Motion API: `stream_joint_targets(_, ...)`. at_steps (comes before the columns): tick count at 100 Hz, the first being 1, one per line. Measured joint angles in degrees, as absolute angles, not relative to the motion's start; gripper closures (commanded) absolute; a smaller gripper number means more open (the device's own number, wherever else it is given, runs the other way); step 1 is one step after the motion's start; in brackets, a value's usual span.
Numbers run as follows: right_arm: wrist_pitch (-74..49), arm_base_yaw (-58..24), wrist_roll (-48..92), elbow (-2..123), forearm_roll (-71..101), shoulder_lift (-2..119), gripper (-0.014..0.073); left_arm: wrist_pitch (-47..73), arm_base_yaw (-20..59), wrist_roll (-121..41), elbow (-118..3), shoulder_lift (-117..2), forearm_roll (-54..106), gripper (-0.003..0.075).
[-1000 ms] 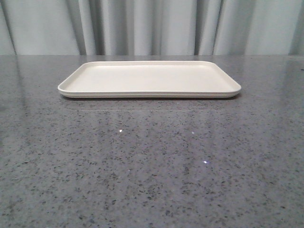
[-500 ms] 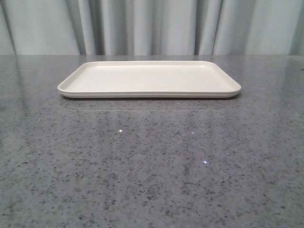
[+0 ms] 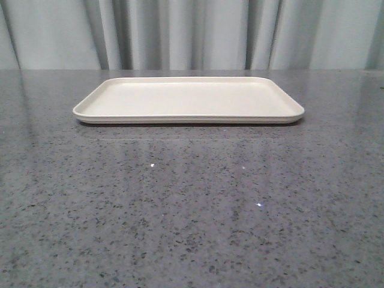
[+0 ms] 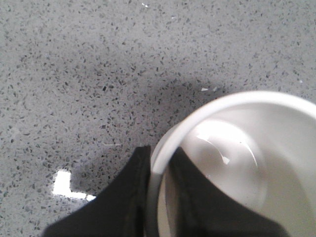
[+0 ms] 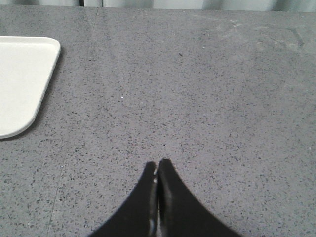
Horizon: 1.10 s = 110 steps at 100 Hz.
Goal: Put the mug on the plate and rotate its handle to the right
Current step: 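Lift the mug with the left gripper and carry it over the tray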
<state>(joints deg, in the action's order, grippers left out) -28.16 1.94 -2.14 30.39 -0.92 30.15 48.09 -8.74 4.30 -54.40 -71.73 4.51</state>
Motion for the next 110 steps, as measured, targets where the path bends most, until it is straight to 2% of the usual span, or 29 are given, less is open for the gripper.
stream_joint_targets(53, -28.16, 1.94, -2.14, 30.39, -0.92, 30.15, 0.0662, 49.04, -8.30, 3.73, -59.67, -71.78, 7.43, 0.0739)
stream_joint_targets(74, -28.16, 1.94, -2.14, 30.39, -0.92, 30.15, 0.0662, 49.65, -0.92, 3.37, -66.21, -74.99, 8.08, 0.0739)
stream_joint_targets(110, -28.16, 1.94, -2.10, 30.39, -0.92, 30.15, 0.0662, 51.22, 13.39, 1.53, -84.51, -89.84, 8.42, 0.0739)
